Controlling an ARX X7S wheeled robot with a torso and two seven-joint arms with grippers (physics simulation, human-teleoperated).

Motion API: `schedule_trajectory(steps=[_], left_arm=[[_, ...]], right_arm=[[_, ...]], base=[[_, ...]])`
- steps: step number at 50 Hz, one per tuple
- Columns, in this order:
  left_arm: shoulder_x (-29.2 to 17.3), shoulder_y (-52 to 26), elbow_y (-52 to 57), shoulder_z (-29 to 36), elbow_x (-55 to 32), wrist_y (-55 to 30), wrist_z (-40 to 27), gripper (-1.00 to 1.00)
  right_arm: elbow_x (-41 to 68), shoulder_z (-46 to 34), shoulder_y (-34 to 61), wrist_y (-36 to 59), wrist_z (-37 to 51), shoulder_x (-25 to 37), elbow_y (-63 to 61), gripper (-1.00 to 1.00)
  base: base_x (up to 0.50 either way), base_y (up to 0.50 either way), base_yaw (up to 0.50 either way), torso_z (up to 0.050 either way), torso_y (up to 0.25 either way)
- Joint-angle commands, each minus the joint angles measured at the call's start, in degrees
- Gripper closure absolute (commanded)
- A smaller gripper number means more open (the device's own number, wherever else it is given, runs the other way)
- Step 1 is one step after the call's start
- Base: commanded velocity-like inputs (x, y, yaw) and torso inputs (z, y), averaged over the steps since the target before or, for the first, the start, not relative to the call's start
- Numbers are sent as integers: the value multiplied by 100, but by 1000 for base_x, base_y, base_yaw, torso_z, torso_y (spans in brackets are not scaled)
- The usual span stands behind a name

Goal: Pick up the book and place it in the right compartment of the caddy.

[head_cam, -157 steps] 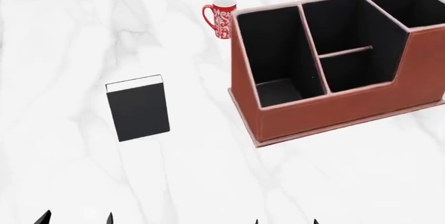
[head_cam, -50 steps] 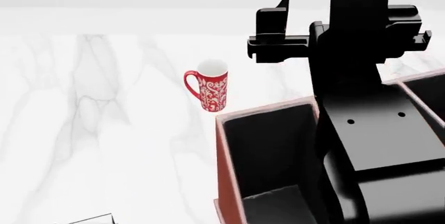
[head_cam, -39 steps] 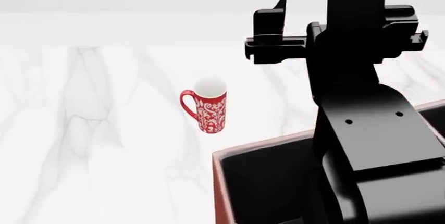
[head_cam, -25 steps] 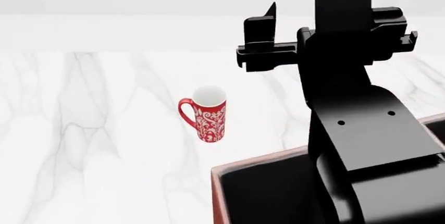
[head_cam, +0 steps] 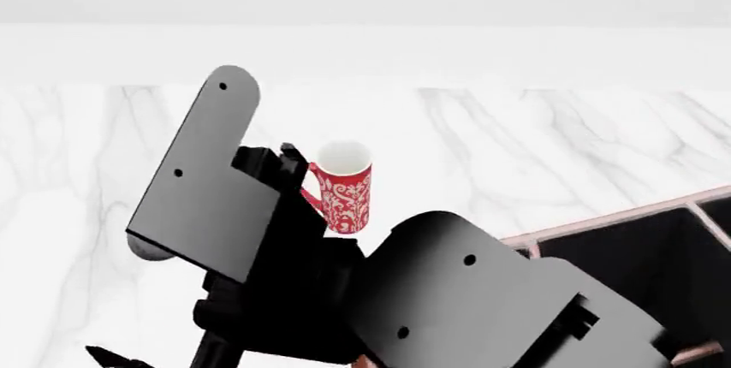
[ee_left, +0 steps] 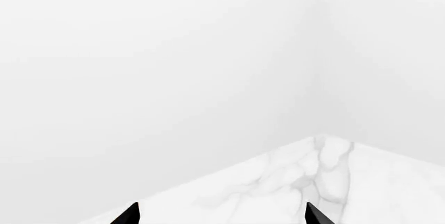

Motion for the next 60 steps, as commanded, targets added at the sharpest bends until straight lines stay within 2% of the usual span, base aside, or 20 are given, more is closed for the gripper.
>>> schedule_trajectory(steps=[1, 14, 25, 31, 60], left_arm=[[-58, 8, -3, 53, -21, -18, -67, -100], [-58, 82, -3, 16, -75, 14, -88, -100], [-33, 138, 0, 1, -96, 74, -102, -100], [-36, 149, -13, 56, -66, 100, -118, -100], [28, 252, -102, 295, 114, 310, -121, -100]], right_arm=[[285, -547, 109, 86, -849, 100, -328, -100], [293, -934, 216, 43, -958, 215, -443, -100], [-69, -1467, 59, -442, -948, 300, -166, -100], [-300, -1813, 46, -822, -1069, 222, 274, -100], [-899, -2551, -463, -2345, -1457, -105, 2100, -100]], base=[[0, 0, 0, 0, 0], [0, 0, 0, 0, 0], [0, 0, 0, 0, 0], [0, 0, 0, 0, 0], [0, 0, 0, 0, 0]])
